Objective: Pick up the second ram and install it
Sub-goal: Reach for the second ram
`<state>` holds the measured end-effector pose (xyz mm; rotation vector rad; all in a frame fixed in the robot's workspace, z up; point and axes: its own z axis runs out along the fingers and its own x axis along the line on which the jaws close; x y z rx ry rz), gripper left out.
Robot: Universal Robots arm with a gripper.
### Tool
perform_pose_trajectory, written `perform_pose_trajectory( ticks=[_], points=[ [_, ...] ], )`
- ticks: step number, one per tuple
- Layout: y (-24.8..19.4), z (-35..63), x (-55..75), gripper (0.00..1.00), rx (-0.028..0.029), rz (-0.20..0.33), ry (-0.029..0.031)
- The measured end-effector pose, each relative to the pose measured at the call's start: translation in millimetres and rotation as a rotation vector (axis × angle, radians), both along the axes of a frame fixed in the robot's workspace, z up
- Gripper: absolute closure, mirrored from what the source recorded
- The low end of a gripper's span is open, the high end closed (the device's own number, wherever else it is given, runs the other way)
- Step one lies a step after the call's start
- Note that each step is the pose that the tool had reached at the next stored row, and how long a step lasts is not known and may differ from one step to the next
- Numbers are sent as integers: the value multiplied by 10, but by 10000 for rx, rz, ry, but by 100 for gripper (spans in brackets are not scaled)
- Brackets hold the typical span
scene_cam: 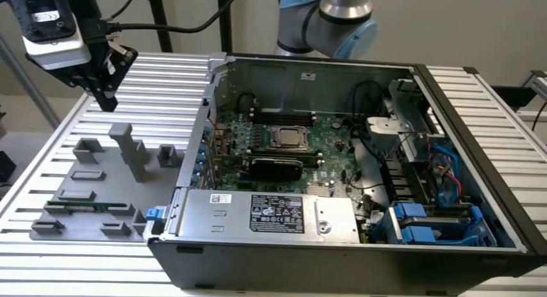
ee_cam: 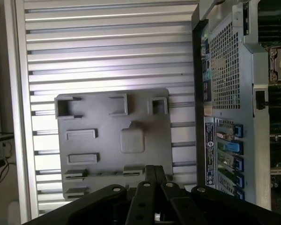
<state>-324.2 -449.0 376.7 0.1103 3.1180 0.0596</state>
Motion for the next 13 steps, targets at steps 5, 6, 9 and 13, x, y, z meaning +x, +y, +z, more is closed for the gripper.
perform_pose_trajectory(
  ticks=[5, 6, 9, 13],
  points=[
    [-16, -46, -229, 89, -23, 0, 1],
    [-20, -56, -274, 89, -26, 0, 0],
    [-29, -85, -409, 89, -37, 0, 1],
    [-50, -124, -586, 89, -47, 1, 0]
  ],
)
